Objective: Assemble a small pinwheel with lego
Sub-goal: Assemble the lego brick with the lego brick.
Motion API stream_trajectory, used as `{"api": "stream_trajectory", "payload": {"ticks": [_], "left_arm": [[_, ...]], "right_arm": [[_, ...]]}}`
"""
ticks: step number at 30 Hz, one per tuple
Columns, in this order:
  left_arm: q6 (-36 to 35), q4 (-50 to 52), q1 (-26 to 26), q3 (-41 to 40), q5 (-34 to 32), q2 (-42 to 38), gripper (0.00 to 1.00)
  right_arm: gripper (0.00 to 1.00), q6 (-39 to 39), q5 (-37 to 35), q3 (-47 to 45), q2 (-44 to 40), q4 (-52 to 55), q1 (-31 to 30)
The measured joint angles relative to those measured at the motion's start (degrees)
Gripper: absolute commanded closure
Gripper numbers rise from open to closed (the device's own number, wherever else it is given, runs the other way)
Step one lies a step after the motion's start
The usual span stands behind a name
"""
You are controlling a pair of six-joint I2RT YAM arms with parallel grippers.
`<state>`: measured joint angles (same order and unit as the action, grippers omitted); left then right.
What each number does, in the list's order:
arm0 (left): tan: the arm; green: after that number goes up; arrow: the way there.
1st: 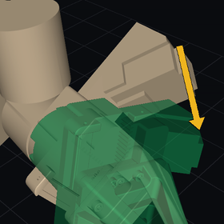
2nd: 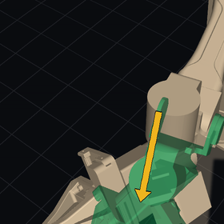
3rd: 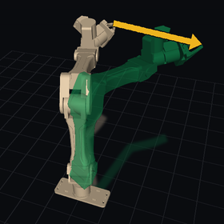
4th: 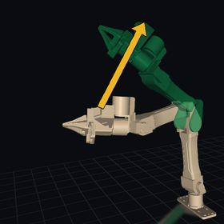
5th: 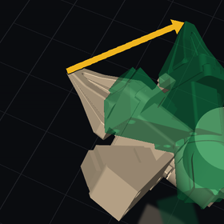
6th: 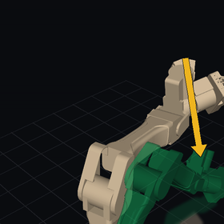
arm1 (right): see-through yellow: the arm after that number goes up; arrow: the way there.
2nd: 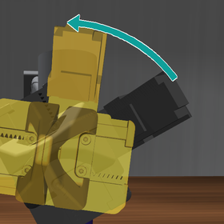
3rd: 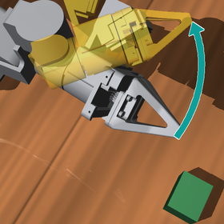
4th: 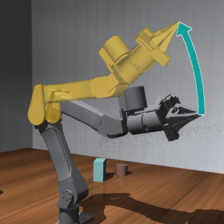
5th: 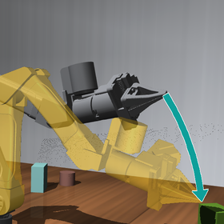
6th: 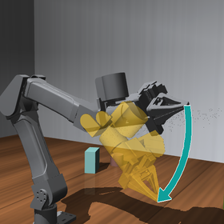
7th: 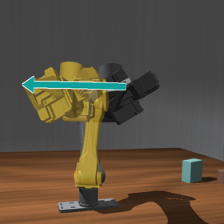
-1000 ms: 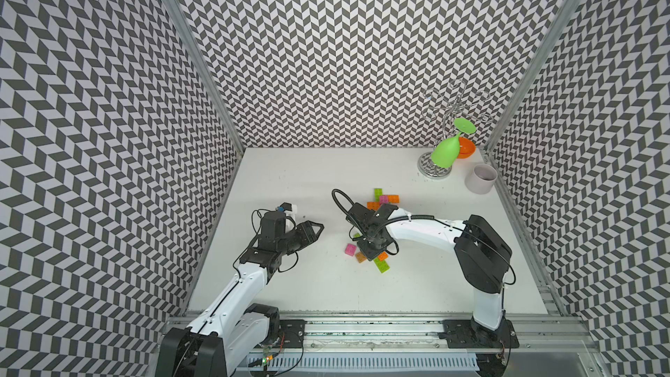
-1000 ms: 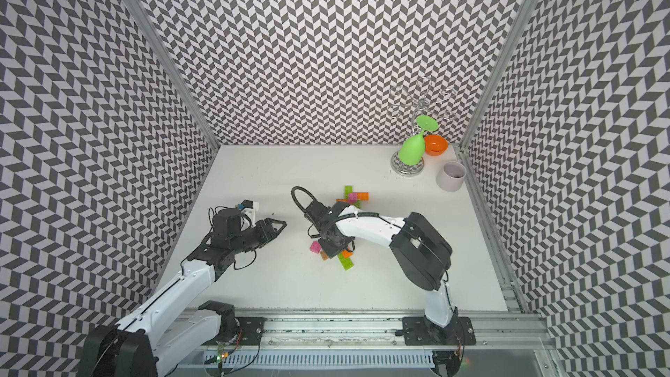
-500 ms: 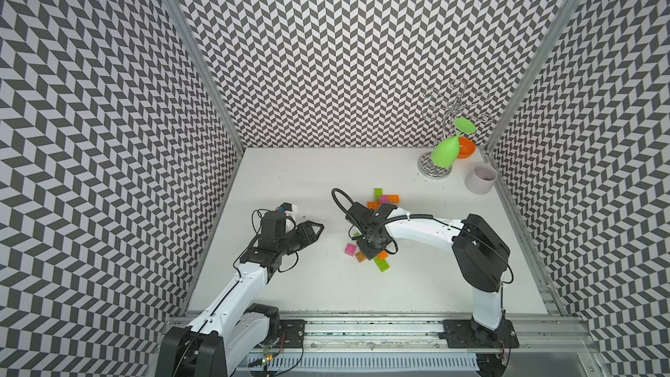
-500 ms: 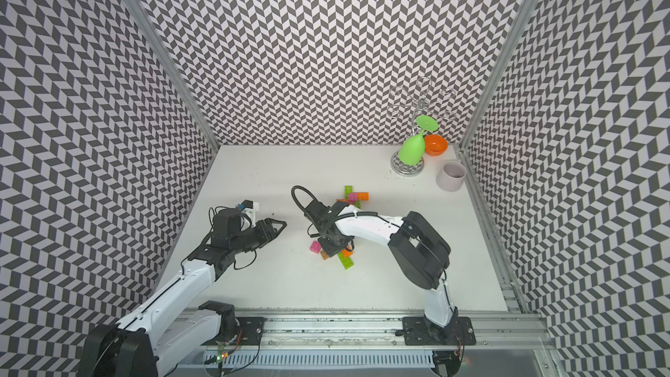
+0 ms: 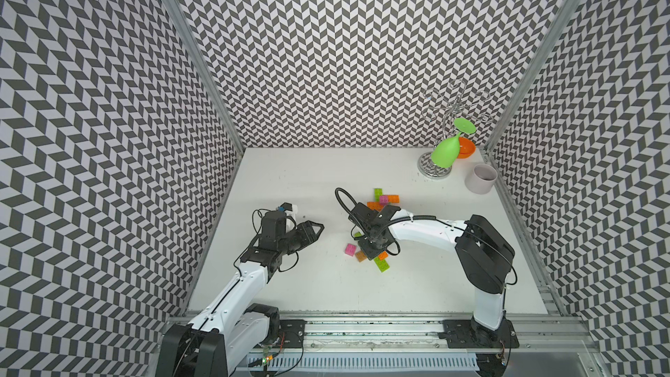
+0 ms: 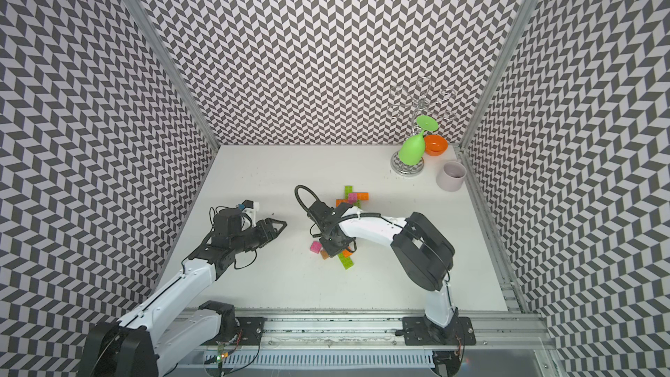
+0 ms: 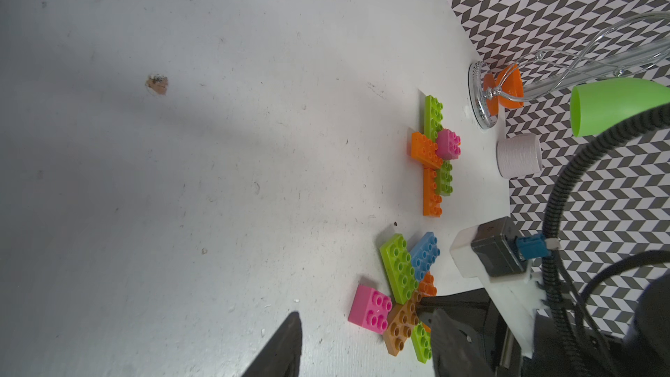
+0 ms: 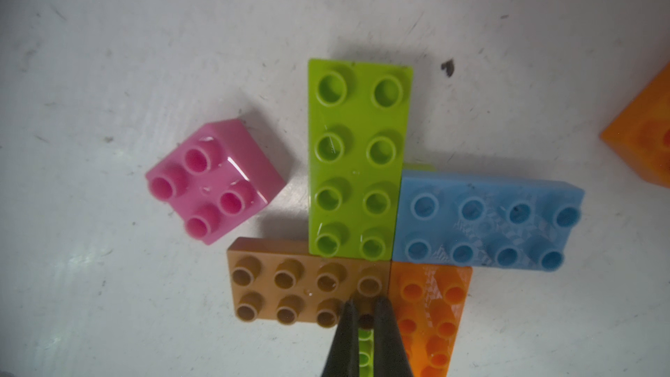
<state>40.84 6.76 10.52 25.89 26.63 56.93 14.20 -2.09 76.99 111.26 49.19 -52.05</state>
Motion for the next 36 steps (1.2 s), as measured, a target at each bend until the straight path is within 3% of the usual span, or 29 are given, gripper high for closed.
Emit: {"api": "stream_trajectory", "payload": {"ticks": [11, 36], "left_arm": [[0.0, -0.2, 0.0, 0.0, 0.0, 0.2, 0.43], [0.0, -1.5, 0.0, 0.0, 1.5, 1.1, 0.43]], "right_arm": [[1.00, 0.4, -4.0, 1.1, 0.0, 0.3, -2.4], [0.77, 2.6, -0.8, 7.4, 0.0, 6.5, -0.9]]}}
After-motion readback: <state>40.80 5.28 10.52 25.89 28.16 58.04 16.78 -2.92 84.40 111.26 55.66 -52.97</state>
